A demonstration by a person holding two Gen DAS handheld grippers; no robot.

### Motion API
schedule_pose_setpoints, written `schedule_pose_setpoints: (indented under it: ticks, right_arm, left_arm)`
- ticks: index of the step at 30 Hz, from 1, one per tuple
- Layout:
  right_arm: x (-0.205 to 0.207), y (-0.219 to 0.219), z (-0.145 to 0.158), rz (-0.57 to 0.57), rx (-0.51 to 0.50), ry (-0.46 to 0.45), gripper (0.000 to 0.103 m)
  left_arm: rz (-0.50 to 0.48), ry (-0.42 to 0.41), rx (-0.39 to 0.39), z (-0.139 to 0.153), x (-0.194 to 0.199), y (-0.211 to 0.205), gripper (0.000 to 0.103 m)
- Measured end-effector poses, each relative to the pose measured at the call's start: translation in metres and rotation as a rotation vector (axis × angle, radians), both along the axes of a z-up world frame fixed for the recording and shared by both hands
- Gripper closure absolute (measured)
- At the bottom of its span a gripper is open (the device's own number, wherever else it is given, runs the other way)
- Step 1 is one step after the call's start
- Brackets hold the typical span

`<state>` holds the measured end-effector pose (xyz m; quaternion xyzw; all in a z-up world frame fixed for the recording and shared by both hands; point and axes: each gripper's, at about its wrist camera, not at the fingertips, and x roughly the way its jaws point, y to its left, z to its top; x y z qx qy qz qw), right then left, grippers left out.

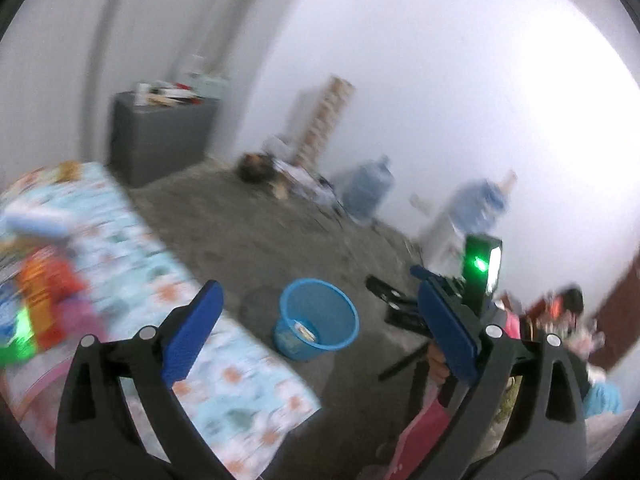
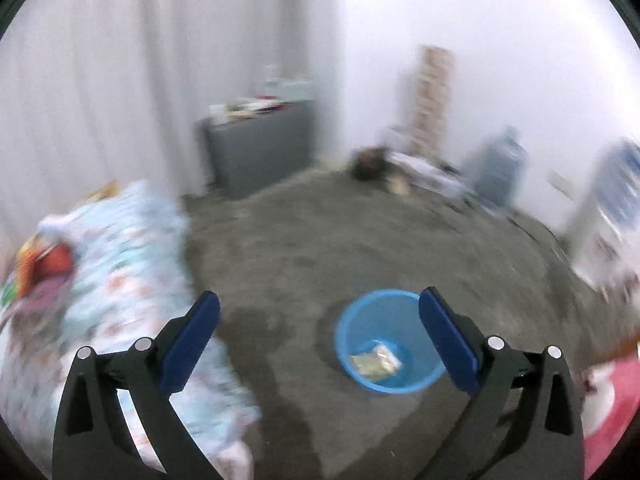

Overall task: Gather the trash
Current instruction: 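Carry cup and wrapper to the blue wastebasket and open both grippers, then grasp the pink sponge with the right gripper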

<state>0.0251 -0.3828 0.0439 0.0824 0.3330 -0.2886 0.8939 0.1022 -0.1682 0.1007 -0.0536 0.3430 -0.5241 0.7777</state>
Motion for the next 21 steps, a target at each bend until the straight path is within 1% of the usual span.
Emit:
schedule_pose_setpoints:
  ticks: [2,5,6,8,10,11,14,15,17,18,20,21]
  right_arm:
    - [0.011,0.024,0.009,0.067,-0.016,-0.007,0.006]
    - [0.030,0.060,0.022,0.182,-0.024,-0.033,0.006]
    - [0.035,0.067,0.026,0.210,-0.018,-0.045,0.006]
    - [0.051,0.084,0.035,0.279,0.008,-0.071,0.006]
    - [0.068,0.101,0.044,0.341,0.041,-0.089,0.006]
    - [0.075,0.108,0.047,0.357,0.055,-0.091,0.006]
    - [0.106,0.132,0.058,0.448,0.177,-0.093,0.006]
    - [0.118,0.142,0.062,0.496,0.226,-0.101,0.006]
    - [0.141,0.160,0.066,0.574,0.295,-0.098,0.006]
    - [0.156,0.171,0.067,0.620,0.336,-0.089,0.006]
    - [0.186,0.194,0.066,0.695,0.430,-0.060,0.006]
    - [0.199,0.202,0.063,0.719,0.470,-0.045,0.006]
  left_arm:
    - [0.088,-0.011,-0.023,0.001,0.007,0.045,0.009]
    - [0.241,-0.056,-0.038,-0.002,0.018,0.113,0.009]
    - [0.308,-0.082,-0.034,-0.004,0.022,0.142,0.009]
    - [0.389,-0.108,-0.024,-0.008,0.031,0.176,0.009]
    - [0.492,-0.105,-0.008,-0.015,0.047,0.219,0.009]
    - [0.522,-0.097,-0.008,-0.018,0.061,0.233,0.009]
    - [0.651,-0.052,0.008,-0.034,0.091,0.283,0.009]
    - [0.703,-0.030,0.013,-0.040,0.106,0.301,0.009]
    - [0.761,-0.010,0.044,-0.047,0.125,0.313,0.009]
    - [0.786,-0.004,0.071,-0.052,0.139,0.322,0.010]
    - [0.797,-0.006,0.100,-0.056,0.154,0.324,0.011]
    - [0.784,-0.010,0.116,-0.058,0.161,0.322,0.016]
